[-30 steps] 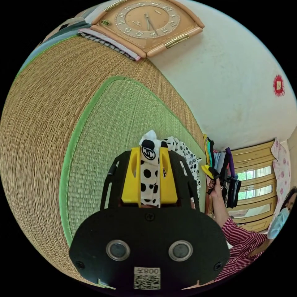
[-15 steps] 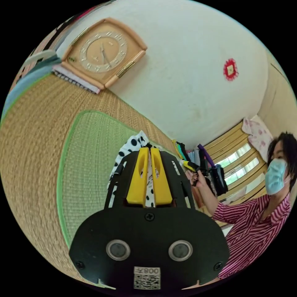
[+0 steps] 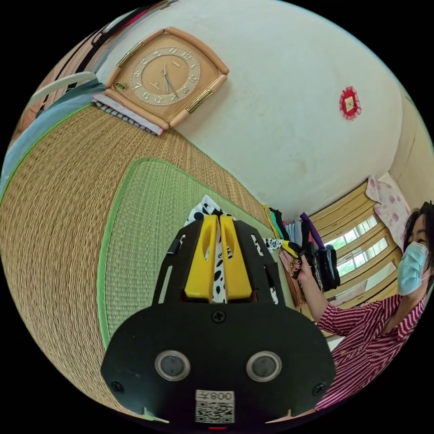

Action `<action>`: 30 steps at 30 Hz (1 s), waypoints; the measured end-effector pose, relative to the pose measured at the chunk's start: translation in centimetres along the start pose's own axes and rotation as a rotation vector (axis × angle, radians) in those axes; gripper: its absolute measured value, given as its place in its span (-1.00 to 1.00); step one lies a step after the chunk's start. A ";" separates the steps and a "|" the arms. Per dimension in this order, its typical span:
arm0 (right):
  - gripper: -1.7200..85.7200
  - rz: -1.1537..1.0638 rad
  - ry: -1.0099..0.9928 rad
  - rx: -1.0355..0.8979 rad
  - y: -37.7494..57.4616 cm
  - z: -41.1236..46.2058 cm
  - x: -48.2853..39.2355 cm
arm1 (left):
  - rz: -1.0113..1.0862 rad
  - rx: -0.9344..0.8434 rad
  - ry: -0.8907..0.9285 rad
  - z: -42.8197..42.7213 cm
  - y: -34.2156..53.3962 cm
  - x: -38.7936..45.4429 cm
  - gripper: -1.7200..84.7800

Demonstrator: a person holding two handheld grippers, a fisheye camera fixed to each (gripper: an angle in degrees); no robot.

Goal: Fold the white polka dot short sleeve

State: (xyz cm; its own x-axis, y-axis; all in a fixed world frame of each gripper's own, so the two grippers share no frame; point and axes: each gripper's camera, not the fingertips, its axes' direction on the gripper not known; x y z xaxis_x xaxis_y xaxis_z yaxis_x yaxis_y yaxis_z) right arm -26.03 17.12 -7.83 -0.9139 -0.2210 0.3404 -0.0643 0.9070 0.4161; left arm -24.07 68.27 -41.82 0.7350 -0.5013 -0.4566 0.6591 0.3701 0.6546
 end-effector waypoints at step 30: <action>-0.87 0.007 0.086 -0.162 -5.3 5.1 7.4 | -0.037 -0.118 -0.098 2.6 4.9 -0.3 -0.78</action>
State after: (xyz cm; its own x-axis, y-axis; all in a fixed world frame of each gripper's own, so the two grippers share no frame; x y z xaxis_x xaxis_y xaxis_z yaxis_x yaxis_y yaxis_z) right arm -34.46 12.51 -11.86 -0.8758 -0.2515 0.4119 0.0136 0.8403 0.5420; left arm -21.47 68.15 -36.91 0.6948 -0.5881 -0.4139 0.7036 0.4366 0.5607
